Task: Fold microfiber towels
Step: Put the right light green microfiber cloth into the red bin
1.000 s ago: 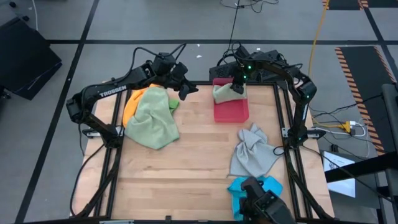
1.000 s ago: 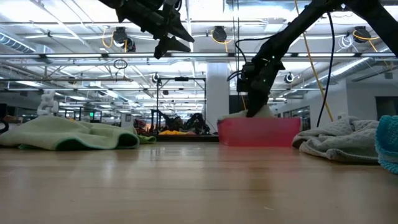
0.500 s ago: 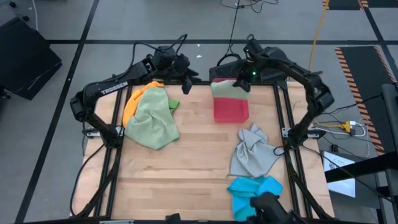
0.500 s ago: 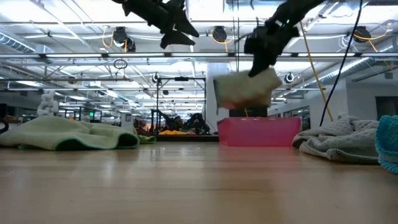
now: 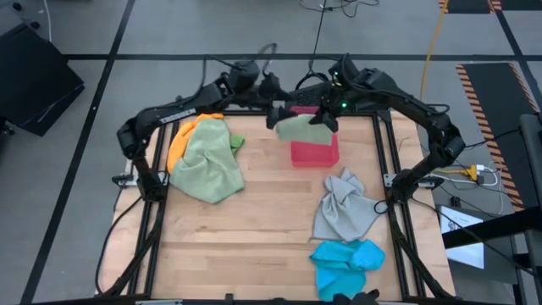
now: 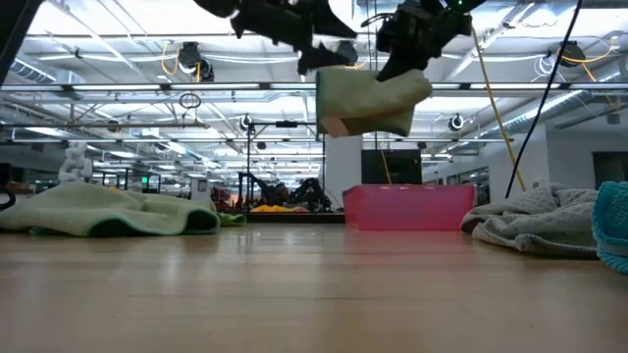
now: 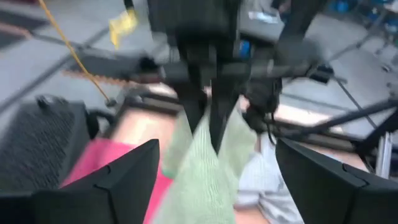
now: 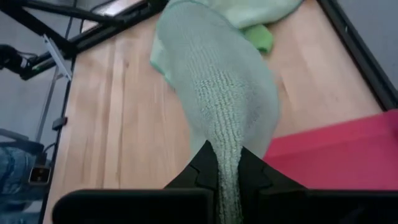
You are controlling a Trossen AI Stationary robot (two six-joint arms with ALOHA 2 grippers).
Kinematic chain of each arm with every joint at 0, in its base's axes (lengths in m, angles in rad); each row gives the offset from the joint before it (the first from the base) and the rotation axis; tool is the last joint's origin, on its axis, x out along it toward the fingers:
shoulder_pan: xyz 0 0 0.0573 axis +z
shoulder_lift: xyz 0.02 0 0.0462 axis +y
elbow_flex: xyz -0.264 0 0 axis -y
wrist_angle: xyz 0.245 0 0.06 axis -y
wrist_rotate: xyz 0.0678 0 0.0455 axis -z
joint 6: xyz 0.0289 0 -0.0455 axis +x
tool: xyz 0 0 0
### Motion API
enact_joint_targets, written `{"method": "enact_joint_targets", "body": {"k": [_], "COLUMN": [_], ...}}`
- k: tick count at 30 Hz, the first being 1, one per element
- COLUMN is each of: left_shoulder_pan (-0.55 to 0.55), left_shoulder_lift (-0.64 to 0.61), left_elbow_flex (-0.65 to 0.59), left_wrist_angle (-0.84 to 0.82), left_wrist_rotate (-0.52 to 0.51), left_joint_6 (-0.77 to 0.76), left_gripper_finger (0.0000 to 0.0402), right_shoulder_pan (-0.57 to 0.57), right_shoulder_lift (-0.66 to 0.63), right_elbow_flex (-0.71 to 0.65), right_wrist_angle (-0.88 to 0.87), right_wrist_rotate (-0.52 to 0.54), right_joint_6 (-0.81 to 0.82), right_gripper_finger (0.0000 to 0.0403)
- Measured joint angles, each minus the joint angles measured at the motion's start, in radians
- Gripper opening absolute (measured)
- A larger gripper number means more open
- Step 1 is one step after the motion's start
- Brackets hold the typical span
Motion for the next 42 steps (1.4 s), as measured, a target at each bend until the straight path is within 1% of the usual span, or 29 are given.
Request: {"method": "enact_joint_targets", "body": {"k": [5, 8, 11, 18, 20, 21, 23, 25, 31, 33, 35, 36, 38, 40, 42], "left_shoulder_pan": [-0.013, -0.010, -0.011, -0.006, -0.005, -0.005, -0.005, -0.005, -0.003, -0.003, -0.004, -0.005, -0.004, 0.001, 0.009], "left_shoulder_lift": [0.041, 0.059, 0.053, 0.054, 0.053, 0.053, 0.053, 0.053, 0.053, 0.053, 0.053, 0.053, 0.053, 0.053, 0.053], "left_elbow_flex": [0.002, 0.001, 0.001, 0.001, 0.001, 0.001, 0.001, 0.002, 0.001, 0.001, 0.001, 0.001, 0.001, 0.001, 0.001], "left_wrist_angle": [-0.035, -0.086, -0.115, -0.123, -0.121, -0.121, -0.119, -0.115, -0.140, -0.150, -0.156, -0.156, -0.144, -0.126, -0.112], "left_wrist_rotate": [0.009, 0.006, 0.005, 0.006, 0.008, 0.013, 0.027, 0.031, 0.027, 0.046, 0.049, 0.050, 0.050, 0.052, 0.079], "left_joint_6": [0.014, 0.020, 0.060, 0.084, 0.079, 0.077, 0.076, 0.060, 0.009, 0.006, 0.007, 0.012, 0.020, 0.017, 0.001], "left_gripper_finger": [0.0285, 0.0252, 0.0201, 0.0063, 0.0034, 0.0026, 0.0022, 0.0043, 0.0188, 0.0220, 0.0232, 0.0230, 0.0206, 0.0161, 0.0102], "right_shoulder_pan": [0.025, 0.031, 0.030, 0.003, -0.010, -0.017, -0.029, -0.038, -0.062, -0.071, -0.072, -0.072, -0.072, -0.072, -0.072], "right_shoulder_lift": [0.000, 0.000, 0.000, 0.000, 0.000, 0.000, 0.000, 0.000, -0.002, -0.001, -0.001, -0.002, -0.001, -0.001, -0.001], "right_elbow_flex": [0.000, 0.000, 0.000, 0.000, 0.000, 0.000, 0.000, 0.000, 0.000, 0.000, 0.000, 0.000, 0.000, 0.000, 0.000], "right_wrist_angle": [0.041, 0.057, 0.070, 0.073, 0.073, 0.071, 0.072, 0.072, 0.070, 0.070, 0.070, 0.070, 0.070, 0.071, 0.071], "right_wrist_rotate": [0.000, 0.000, -0.005, -0.108, -0.135, -0.149, -0.174, -0.197, -0.231, -0.257, -0.265, -0.265, -0.265, -0.265, -0.265], "right_joint_6": [0.033, 0.033, 0.034, 0.039, 0.052, 0.057, 0.063, 0.063, 0.063, 0.063, 0.063, 0.062, 0.062, 0.062, 0.061], "right_gripper_finger": [0.0009, 0.0009, 0.0009, 0.0010, 0.0010, 0.0010, 0.0010, 0.0010, 0.0010, 0.0010, 0.0010, 0.0010, 0.0010, 0.0010, 0.0011]}}
